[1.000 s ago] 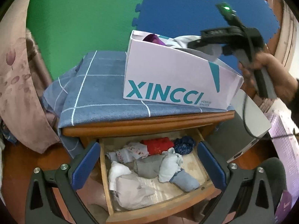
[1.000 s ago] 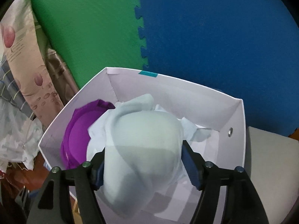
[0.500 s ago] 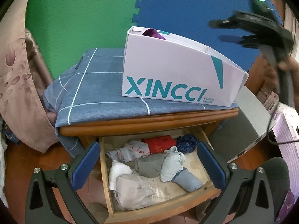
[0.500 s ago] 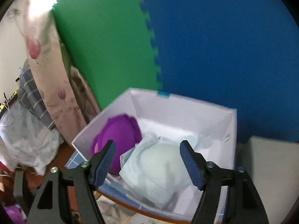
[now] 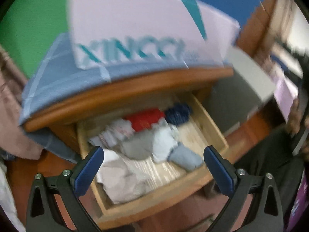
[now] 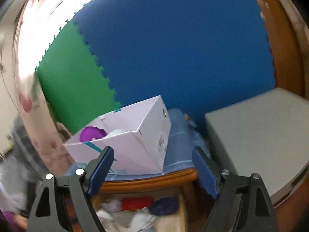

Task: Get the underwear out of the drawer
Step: 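Reach the left tool into the drawer and grasp the beige briefs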

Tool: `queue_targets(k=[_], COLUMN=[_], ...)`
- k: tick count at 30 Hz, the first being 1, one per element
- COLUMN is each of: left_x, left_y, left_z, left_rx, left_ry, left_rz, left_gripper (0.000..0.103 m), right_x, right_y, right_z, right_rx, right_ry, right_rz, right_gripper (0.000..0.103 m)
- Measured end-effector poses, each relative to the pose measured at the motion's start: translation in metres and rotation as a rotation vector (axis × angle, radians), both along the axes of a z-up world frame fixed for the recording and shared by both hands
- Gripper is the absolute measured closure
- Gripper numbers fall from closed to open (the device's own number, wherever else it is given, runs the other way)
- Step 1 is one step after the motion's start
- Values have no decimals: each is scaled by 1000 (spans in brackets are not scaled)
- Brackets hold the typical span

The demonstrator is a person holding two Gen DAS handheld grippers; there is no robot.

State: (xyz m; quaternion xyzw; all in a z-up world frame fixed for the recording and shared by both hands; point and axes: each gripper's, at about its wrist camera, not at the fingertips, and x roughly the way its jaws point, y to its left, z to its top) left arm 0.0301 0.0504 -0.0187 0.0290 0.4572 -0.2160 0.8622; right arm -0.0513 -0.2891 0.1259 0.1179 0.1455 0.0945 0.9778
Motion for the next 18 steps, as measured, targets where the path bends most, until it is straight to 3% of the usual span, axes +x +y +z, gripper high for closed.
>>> queue_targets(k=[6, 10, 14, 18], left_x=[4, 24, 46, 57], left_y=[-34, -20, -5, -2], left_z=[-29, -54, -85, -106], left_rx=[198, 205, 251, 283], left_ry=[54, 224, 365, 443], left_rz=[-75, -45, -1, 23], left_gripper=[1, 1, 2, 2], right_x=[-4, -5, -6, -4], right_y=[-16, -10, -14, -16], right_z=[-4, -5, -5, -6], right_rx=[25, -10, 21, 40], right_ry=[29, 31, 26, 39], right_rz=[-18, 14, 51, 80], right_gripper=[18, 18, 18, 18])
